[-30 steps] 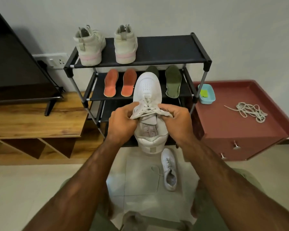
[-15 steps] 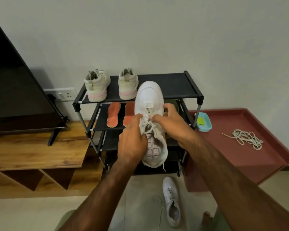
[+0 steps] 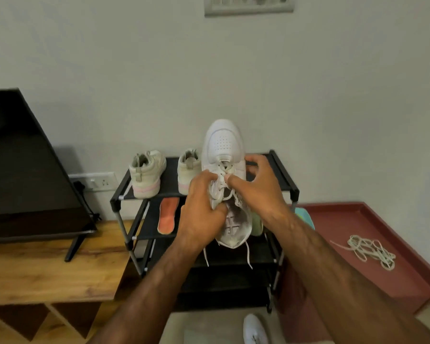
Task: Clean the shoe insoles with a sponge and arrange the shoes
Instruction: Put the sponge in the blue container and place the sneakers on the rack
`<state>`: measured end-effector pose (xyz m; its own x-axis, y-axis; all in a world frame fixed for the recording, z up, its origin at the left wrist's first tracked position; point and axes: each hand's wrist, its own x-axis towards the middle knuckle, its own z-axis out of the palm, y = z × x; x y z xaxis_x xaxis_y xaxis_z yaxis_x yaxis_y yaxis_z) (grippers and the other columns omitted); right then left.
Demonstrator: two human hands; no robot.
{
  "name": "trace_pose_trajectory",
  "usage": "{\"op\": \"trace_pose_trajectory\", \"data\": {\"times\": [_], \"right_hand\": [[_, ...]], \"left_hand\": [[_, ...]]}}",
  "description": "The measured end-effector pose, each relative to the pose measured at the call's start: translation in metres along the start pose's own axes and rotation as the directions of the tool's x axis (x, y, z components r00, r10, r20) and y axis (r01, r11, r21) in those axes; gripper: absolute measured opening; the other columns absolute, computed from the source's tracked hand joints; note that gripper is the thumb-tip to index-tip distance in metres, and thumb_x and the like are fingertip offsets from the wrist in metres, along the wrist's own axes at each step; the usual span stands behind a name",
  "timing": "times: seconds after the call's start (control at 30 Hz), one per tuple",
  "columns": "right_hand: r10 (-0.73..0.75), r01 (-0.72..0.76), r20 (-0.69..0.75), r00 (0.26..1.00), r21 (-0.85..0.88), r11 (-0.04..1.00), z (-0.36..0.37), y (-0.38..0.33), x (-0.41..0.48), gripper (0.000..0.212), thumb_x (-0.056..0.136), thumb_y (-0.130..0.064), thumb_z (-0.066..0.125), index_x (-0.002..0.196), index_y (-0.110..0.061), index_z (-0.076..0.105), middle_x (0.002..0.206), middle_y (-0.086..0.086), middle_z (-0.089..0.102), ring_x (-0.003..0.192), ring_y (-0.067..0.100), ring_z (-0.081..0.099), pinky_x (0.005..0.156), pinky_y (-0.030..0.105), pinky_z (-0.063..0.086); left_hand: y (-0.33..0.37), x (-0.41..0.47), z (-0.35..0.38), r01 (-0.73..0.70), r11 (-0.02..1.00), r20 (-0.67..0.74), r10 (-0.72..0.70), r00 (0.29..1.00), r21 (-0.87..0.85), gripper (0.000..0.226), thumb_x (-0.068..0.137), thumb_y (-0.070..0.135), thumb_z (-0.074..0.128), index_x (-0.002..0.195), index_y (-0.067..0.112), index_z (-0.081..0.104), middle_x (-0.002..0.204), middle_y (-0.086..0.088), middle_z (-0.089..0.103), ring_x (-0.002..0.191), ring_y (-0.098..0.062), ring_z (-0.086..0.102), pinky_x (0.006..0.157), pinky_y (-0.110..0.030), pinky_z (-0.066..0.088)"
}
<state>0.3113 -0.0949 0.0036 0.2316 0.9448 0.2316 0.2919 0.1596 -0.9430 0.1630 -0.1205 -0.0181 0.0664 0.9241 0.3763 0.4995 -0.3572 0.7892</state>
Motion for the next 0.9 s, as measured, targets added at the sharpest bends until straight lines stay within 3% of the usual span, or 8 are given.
{"op": "trace_pose_trajectory", "data": {"times": [0.13,0.23,0.33,0.43,0.5,0.6,0.73,0.9], "right_hand": [[-0.132,0.136,-0.108,0.985,0.026,0.990,-0.007,-0.031,0.045,0.058,0.081,-0.032,0.083,0.123,-0.037,0.044,0.109,-0.024,0.059,0.094,0.000,0.065,0.083,0.034,0.060],[-0.218,0.226,-0.141,0.966,0.044,0.973,-0.007,-0.040,0.078,0.049,0.084,-0.025,0.083,0.119,-0.031,0.049,0.114,-0.019,0.060,0.096,-0.006,0.060,0.074,0.018,0.051],[-0.243,0.258,-0.160,0.957,0.083,0.962,-0.003,-0.037,0.109,0.044,0.083,-0.021,0.083,0.115,-0.030,0.054,0.113,-0.020,0.061,0.099,0.004,0.064,0.079,0.024,0.056],[-0.247,0.258,-0.119,0.962,0.085,0.962,0.003,-0.021,0.133,0.040,0.084,-0.017,0.082,0.109,-0.034,0.056,0.114,-0.017,0.063,0.099,0.013,0.069,0.077,0.029,0.062],[-0.232,0.238,-0.079,0.970,0.076,0.968,0.009,-0.005,0.143,0.033,0.083,-0.020,0.080,0.103,-0.038,0.061,0.115,-0.011,0.067,0.101,0.019,0.071,0.079,0.040,0.064],[-0.193,0.198,-0.062,0.979,0.100,0.975,0.016,0.018,0.147,0.025,0.083,-0.020,0.077,0.100,-0.036,0.068,0.114,-0.006,0.072,0.102,0.022,0.073,0.084,0.047,0.063],[-0.178,0.185,-0.067,0.982,0.110,0.977,0.018,0.032,0.148,0.022,0.091,-0.019,0.074,0.098,-0.039,0.069,0.113,-0.011,0.073,0.098,0.020,0.074,0.083,0.047,0.063],[-0.199,0.199,-0.006,0.980,0.015,0.980,0.019,0.023,0.154,0.024,0.089,-0.030,0.076,0.104,-0.042,0.061,0.117,-0.016,0.066,0.105,0.014,0.069,0.087,0.048,0.061]], "left_hand": [[0.029,0.066,-0.010,-0.006,0.967,0.000,0.006,1.000,-0.254,0.061,0.072,0.022,0.060,0.130,0.039,0.049,0.134,0.019,0.047,0.124,-0.010,0.056,0.104,-0.041,0.053],[0.040,0.112,-0.009,-0.048,0.966,-0.039,0.040,0.998,-0.254,0.053,0.080,0.026,0.067,0.127,0.040,0.048,0.129,0.023,0.041,0.120,-0.013,0.057,0.102,-0.041,0.054],[0.033,0.148,-0.001,-0.062,0.980,-0.041,0.055,0.998,-0.191,0.063,0.085,0.019,0.075,0.135,0.034,0.041,0.139,0.009,0.037,0.120,-0.011,0.055,0.102,-0.036,0.054],[0.019,0.171,0.008,-0.021,0.990,0.009,0.023,1.000,-0.137,0.072,0.079,0.029,0.076,0.136,0.037,0.033,0.137,0.001,0.050,0.115,-0.018,0.063,0.097,-0.041,0.058],[0.008,0.176,0.015,0.014,0.995,0.020,-0.012,1.000,-0.101,0.072,0.078,0.033,0.073,0.136,0.036,0.031,0.133,-0.001,0.056,0.112,-0.019,0.065,0.094,-0.043,0.059],[-0.006,0.174,0.026,0.026,0.999,0.012,-0.026,1.000,-0.022,0.060,0.082,0.035,0.069,0.131,0.035,0.033,0.124,0.000,0.060,0.106,-0.018,0.066,0.091,-0.045,0.058],[-0.012,0.176,0.033,0.044,0.997,0.009,-0.044,0.999,-0.055,0.039,0.097,0.024,0.057,0.134,0.029,0.046,0.121,0.001,0.064,0.106,-0.017,0.065,0.094,-0.046,0.056],[-0.006,0.184,0.037,-0.005,0.967,-0.205,0.059,0.977,0.256,0.019,0.104,0.033,0.053,0.119,0.025,0.062,0.128,0.001,0.057,0.100,-0.018,0.061,0.081,-0.036,0.047]]}}
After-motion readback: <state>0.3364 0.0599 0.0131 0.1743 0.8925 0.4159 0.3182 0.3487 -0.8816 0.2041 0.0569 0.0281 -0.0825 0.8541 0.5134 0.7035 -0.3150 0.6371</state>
